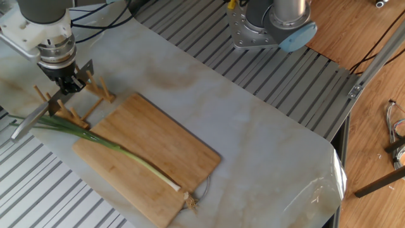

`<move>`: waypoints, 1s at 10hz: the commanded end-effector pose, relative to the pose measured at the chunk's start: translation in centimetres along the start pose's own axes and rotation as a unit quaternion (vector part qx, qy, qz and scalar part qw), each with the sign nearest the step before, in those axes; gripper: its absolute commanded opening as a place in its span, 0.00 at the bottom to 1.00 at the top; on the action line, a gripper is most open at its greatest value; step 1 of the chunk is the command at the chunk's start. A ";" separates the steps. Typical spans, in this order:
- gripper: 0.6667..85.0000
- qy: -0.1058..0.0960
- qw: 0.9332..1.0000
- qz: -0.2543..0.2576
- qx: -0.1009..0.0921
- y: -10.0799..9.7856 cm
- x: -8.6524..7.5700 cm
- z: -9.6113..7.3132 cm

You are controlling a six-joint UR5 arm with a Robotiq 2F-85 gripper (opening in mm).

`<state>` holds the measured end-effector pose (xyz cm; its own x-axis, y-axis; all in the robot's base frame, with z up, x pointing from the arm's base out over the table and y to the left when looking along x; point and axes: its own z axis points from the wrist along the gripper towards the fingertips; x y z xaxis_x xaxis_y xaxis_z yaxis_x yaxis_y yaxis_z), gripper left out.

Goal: Chop the green garlic

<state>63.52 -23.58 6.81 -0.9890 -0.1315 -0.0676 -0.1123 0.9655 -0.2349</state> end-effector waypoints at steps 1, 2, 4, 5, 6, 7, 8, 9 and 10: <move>0.16 0.004 1.000 0.001 -0.008 0.2 0.3 0.1; 0.17 0.006 1.000 0.000 -0.009 0.2 0.4 0.1; 0.21 0.008 1.000 -0.005 -0.010 0.0 0.5 0.0; 0.22 0.009 1.000 -0.006 -0.010 0.0 0.5 -0.1; 0.23 0.009 1.000 -0.008 -0.013 0.1 0.5 -0.4; 0.24 0.010 1.000 -0.010 -0.016 0.2 0.5 -0.9; 0.25 0.014 1.000 -0.012 -0.023 0.6 0.5 -1.8; 0.25 0.018 0.999 -0.013 -0.030 1.0 0.6 -2.8; 0.25 0.020 0.999 -0.015 -0.035 1.3 0.6 -3.8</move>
<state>62.70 -22.74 8.43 -0.9878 -0.1527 -0.0295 -0.1438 0.9691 -0.2004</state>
